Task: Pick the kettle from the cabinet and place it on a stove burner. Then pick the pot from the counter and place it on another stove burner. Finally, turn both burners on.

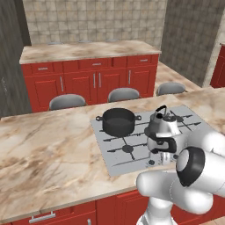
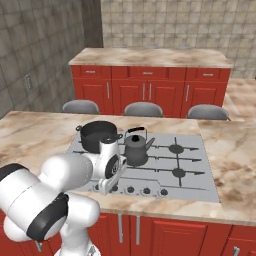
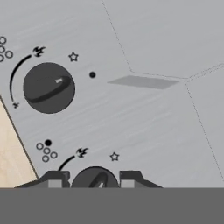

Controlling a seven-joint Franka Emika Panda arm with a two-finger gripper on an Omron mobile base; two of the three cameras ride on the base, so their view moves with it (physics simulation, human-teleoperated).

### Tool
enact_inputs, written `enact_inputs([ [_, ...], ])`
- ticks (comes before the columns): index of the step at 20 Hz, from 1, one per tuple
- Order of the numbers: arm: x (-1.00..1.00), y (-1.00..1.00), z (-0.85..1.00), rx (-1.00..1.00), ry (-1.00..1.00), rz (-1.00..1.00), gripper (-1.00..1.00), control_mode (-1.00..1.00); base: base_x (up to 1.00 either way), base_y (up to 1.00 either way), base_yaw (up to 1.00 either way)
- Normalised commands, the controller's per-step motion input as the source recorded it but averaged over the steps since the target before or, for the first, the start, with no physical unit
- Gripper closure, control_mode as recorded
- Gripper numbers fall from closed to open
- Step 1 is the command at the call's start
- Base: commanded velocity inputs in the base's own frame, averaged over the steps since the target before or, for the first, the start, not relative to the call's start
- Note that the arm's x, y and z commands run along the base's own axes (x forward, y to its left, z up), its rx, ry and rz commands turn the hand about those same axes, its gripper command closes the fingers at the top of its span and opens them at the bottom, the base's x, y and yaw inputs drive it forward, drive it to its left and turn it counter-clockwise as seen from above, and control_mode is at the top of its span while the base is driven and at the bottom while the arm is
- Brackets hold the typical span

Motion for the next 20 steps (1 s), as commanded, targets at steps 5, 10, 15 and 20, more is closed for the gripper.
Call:
enact_inputs([
  [5,-0.61,0.00,-0.46,-0.04,-0.07,0.19,1.00,-1.00,0.00,0.00,0.00],
  [10,-0.43,0.01,-0.39,-0.05,-0.06,0.13,-1.00,-1.00,0.00,0.00,0.00],
  [15,-0.31,0.01,-0.12,-0.03,-0.09,0.08,-1.00,-1.00,0.00,0.00,0.00],
  [20,-0.31,0.03,0.06,0.00,-0.02,0.00,-1.00,-1.00,0.00,0.00,0.00],
])
